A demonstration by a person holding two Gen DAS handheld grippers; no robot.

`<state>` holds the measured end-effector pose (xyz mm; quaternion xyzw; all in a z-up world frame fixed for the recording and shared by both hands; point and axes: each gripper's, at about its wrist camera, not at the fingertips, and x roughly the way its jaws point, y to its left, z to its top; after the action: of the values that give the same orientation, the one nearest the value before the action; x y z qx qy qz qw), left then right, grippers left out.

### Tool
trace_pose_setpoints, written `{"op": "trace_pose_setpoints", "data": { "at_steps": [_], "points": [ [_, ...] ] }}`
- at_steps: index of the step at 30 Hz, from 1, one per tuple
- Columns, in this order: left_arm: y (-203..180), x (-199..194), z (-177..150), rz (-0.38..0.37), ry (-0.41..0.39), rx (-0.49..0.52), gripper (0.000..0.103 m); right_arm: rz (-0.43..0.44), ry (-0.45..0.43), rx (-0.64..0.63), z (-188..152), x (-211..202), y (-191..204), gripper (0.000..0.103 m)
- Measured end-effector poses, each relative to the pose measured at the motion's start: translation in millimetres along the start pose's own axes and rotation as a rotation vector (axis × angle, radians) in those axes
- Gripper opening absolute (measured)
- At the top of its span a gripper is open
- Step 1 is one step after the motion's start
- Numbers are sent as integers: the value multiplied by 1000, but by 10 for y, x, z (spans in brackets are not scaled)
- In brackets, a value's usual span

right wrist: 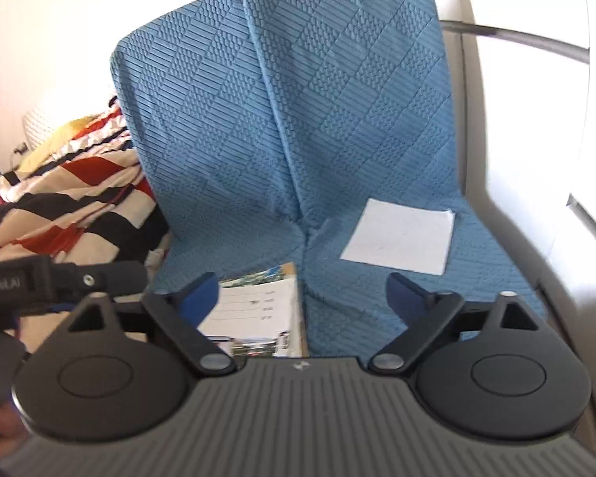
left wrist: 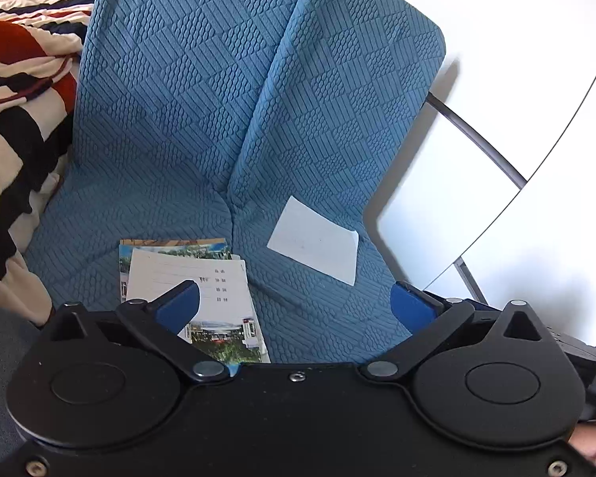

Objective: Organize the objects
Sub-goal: 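Raise both open grippers away from the book stack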

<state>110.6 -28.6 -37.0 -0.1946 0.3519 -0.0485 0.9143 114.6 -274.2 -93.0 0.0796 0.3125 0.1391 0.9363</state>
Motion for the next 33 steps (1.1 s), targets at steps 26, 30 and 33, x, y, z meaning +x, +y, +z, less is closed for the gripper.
{"op": "trace_pose_setpoints", "data": {
  "at_steps": [26,30,33],
  "points": [
    [-412,262,-86,-22,26,47,102,-27,32,80,-46,-83,-490,97],
    [-457,369,-117,-28,35,44,102,-36,38,98,-99,-17,-607,97],
    [-475,470,-137,-31,40,44,102,-46,41,106,-157,58,-698,97]
  ]
}}
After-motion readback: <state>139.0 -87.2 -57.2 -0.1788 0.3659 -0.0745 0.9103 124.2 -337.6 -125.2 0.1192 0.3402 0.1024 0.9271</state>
